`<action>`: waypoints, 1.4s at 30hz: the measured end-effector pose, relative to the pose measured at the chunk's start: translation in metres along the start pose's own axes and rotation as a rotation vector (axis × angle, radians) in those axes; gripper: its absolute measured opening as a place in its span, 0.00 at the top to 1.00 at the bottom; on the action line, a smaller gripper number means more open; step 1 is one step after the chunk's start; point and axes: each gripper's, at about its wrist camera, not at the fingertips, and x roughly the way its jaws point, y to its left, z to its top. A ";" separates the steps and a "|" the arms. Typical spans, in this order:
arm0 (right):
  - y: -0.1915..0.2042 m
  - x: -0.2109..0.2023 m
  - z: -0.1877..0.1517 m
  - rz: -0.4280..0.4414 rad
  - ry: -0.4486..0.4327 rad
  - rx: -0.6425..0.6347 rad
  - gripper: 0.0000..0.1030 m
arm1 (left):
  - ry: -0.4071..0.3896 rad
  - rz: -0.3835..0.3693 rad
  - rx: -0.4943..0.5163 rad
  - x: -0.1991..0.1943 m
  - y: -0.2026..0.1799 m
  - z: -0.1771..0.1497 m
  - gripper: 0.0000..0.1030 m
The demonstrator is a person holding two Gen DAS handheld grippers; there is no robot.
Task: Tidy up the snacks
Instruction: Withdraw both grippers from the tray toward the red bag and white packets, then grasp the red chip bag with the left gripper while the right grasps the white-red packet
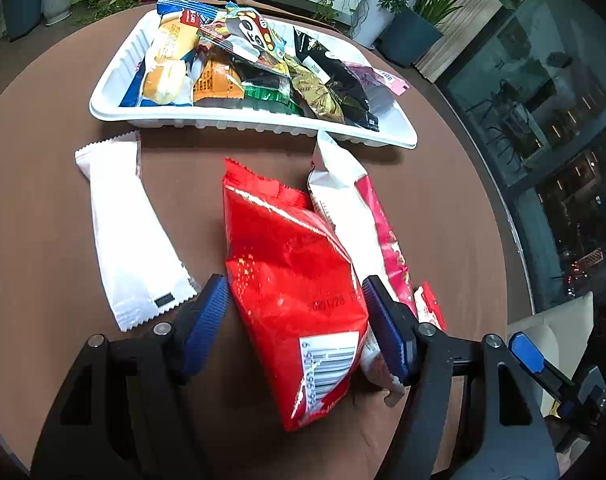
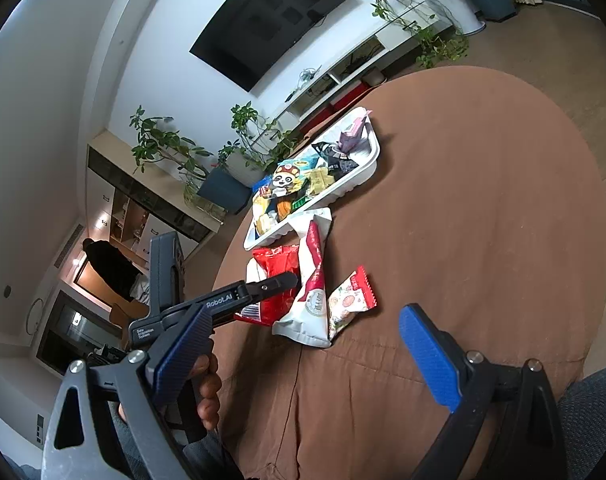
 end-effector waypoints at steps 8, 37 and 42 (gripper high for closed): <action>0.004 0.005 -0.002 -0.008 0.010 -0.022 0.05 | 0.000 0.035 0.098 0.004 -0.011 0.000 0.43; 0.059 0.135 0.030 -0.353 0.315 -0.364 0.23 | -0.111 -0.047 0.108 -0.071 0.032 -0.080 0.70; 0.057 0.166 0.029 -0.436 0.365 -0.401 0.30 | -0.116 -0.055 0.085 -0.075 0.041 -0.085 0.70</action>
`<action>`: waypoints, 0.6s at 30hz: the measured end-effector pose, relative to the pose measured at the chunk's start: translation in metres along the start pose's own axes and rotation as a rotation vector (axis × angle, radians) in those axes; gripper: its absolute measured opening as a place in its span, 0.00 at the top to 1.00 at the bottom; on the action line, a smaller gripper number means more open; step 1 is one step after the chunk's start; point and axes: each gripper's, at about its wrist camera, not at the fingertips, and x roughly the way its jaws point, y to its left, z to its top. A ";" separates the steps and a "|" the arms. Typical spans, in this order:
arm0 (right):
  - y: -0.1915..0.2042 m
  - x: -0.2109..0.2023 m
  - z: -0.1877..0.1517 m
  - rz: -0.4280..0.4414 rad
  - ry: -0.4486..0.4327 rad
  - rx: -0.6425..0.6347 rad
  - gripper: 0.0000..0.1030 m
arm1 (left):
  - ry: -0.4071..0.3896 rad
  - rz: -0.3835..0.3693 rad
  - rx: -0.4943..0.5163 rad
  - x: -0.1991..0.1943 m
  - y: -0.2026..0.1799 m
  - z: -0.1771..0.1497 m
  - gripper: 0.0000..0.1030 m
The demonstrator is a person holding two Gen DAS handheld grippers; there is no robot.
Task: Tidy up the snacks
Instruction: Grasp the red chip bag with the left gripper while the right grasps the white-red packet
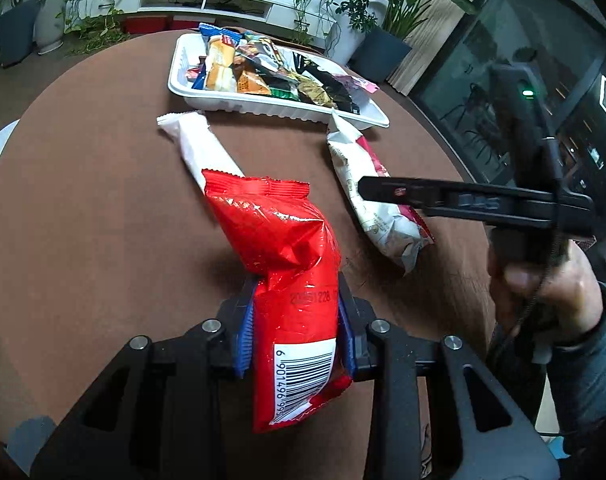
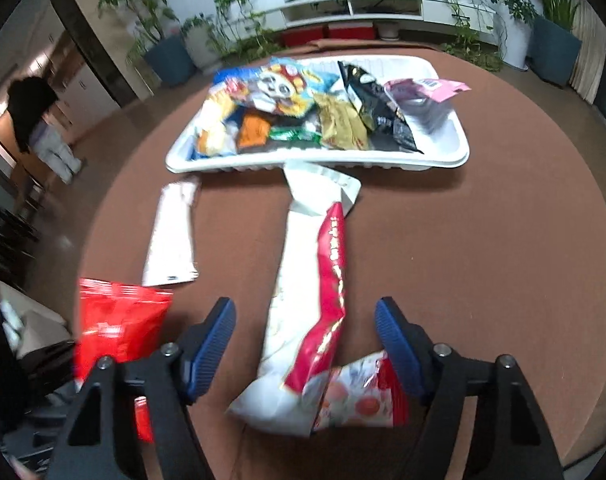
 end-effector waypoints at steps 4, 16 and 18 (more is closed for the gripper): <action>0.007 0.018 0.000 -0.040 0.037 -0.043 0.36 | -0.007 -0.007 -0.010 0.000 0.003 0.001 0.70; 0.033 0.023 -0.007 -0.144 0.037 -0.212 0.76 | -0.017 -0.012 -0.034 -0.003 0.008 -0.004 0.70; 0.042 0.024 -0.008 -0.168 0.037 -0.247 0.82 | -0.021 -0.014 -0.036 -0.005 0.008 -0.004 0.70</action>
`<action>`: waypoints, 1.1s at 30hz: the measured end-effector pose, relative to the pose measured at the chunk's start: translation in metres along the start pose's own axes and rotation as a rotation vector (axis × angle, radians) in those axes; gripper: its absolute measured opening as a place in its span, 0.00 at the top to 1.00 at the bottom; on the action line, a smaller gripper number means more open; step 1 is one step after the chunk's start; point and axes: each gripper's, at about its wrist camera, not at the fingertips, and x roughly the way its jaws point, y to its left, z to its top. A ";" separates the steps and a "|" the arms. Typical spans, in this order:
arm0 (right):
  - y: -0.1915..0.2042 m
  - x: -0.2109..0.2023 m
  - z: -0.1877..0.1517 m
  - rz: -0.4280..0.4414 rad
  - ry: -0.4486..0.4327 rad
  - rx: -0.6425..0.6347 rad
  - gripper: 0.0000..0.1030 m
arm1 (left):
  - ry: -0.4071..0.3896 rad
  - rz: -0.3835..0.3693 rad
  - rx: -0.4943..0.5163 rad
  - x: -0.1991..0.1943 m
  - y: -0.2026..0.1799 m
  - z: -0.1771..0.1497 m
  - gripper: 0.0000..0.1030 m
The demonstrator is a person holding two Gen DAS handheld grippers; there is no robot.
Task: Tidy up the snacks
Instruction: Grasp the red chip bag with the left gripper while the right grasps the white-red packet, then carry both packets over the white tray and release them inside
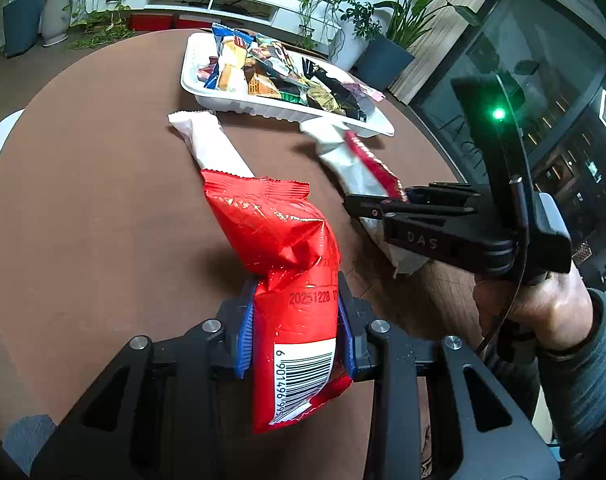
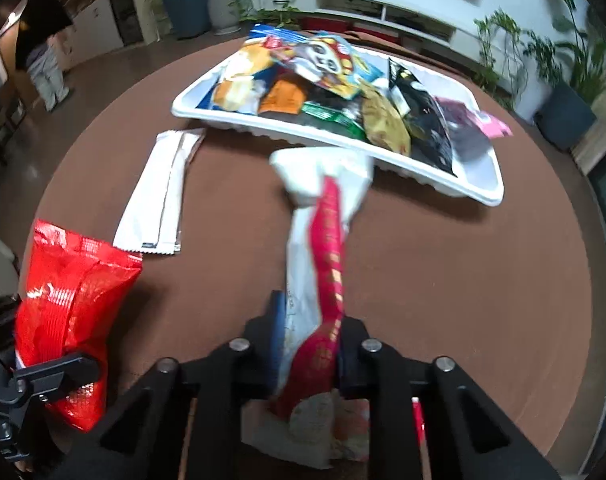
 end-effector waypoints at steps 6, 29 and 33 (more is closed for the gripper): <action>-0.007 -0.005 0.002 0.079 -0.005 0.053 0.85 | -0.012 -0.002 -0.005 -0.007 0.000 -0.001 0.70; -0.170 -0.089 0.006 0.404 -0.301 0.551 0.85 | -0.150 0.001 0.044 -0.053 -0.011 0.076 0.70; -0.201 -0.102 0.009 0.364 -0.342 0.583 0.85 | -0.182 0.024 0.072 -0.060 -0.013 0.109 0.70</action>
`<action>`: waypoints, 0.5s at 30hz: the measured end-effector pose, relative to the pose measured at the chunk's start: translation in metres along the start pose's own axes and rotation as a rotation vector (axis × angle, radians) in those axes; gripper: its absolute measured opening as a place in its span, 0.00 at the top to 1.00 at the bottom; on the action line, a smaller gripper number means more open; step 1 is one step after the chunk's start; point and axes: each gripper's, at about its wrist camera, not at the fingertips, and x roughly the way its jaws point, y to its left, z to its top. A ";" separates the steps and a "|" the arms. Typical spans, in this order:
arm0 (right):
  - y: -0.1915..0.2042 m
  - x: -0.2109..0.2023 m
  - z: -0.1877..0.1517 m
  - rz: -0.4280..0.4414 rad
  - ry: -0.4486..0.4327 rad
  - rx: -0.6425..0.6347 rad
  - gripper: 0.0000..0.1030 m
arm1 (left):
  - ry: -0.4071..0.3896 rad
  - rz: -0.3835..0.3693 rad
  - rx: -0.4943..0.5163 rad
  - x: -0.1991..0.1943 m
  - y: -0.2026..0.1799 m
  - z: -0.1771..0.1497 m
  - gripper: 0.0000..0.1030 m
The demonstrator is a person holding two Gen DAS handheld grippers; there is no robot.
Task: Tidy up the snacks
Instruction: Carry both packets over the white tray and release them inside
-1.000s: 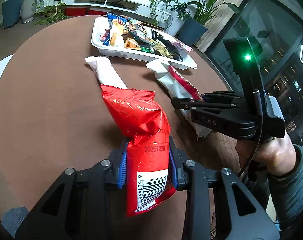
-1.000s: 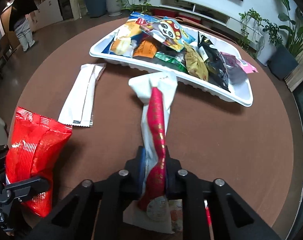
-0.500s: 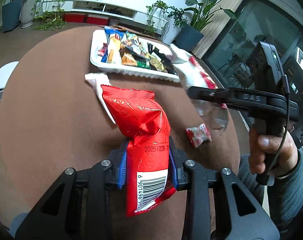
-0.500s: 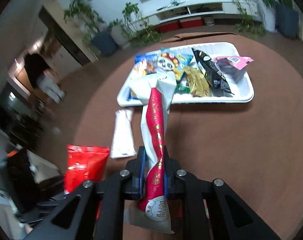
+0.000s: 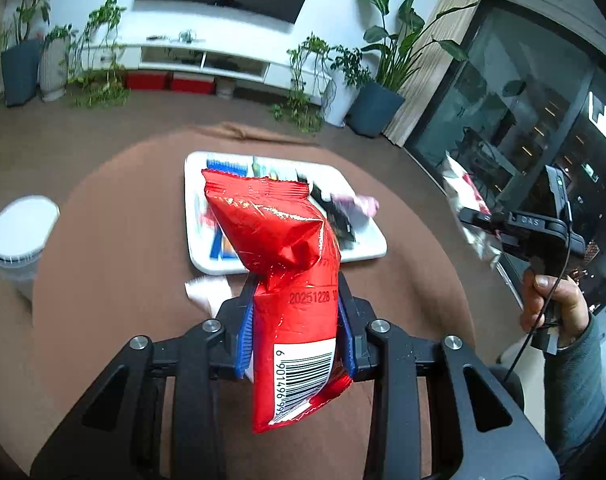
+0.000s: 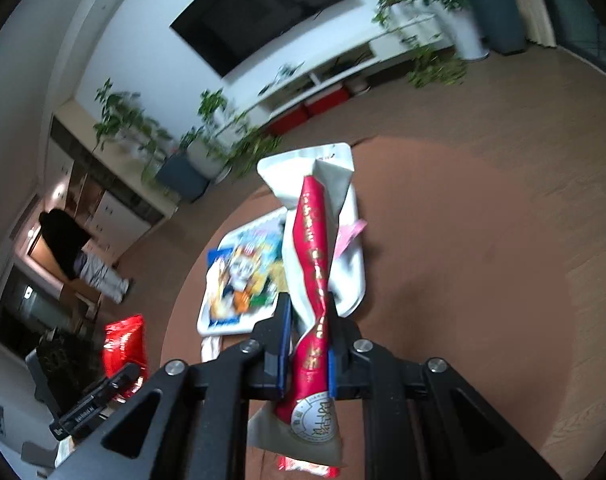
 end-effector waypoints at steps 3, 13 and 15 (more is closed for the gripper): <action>-0.005 -0.008 0.024 -0.013 -0.039 0.004 0.85 | -0.017 0.011 0.021 0.001 0.000 0.021 0.70; 0.033 0.038 0.071 0.000 -0.023 -0.090 0.85 | 0.017 0.018 0.062 0.050 0.003 0.093 0.70; 0.041 0.055 0.074 0.002 -0.002 -0.101 0.85 | 0.041 0.022 0.075 0.067 0.002 0.102 0.70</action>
